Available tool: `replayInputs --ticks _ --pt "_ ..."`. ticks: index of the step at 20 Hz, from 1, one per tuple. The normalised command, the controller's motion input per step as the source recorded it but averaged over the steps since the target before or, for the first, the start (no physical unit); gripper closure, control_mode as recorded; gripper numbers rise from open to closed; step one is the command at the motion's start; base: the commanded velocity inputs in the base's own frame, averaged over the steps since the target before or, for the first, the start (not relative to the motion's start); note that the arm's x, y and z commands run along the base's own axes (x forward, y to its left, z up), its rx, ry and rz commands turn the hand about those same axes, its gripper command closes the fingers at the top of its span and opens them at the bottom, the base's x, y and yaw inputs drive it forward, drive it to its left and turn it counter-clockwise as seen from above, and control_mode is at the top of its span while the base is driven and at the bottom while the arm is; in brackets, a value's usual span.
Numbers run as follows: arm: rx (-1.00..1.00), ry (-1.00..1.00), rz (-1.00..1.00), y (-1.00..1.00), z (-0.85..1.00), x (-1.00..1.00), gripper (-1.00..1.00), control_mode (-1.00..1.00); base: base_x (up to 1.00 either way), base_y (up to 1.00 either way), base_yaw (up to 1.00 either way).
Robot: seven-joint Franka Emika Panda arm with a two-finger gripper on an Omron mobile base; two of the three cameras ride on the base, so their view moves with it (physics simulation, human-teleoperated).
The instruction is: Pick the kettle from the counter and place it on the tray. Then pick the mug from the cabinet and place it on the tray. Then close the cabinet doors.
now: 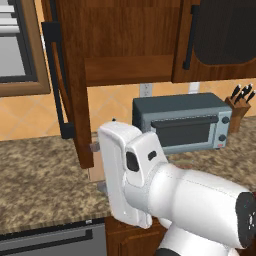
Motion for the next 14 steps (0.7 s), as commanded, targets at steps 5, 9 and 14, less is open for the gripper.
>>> replayInputs --ticks 5,9,14 --pt "0.00 -0.27 0.01 0.34 0.17 -0.12 -1.00 -1.00 0.00 0.00 0.00" --pt "-0.02 -0.06 0.00 0.50 0.13 0.02 -1.00 -1.00 0.00 0.00 0.00" --pt "0.00 0.00 -0.03 0.67 0.04 0.04 -1.00 -1.00 0.00 0.00 0.00"
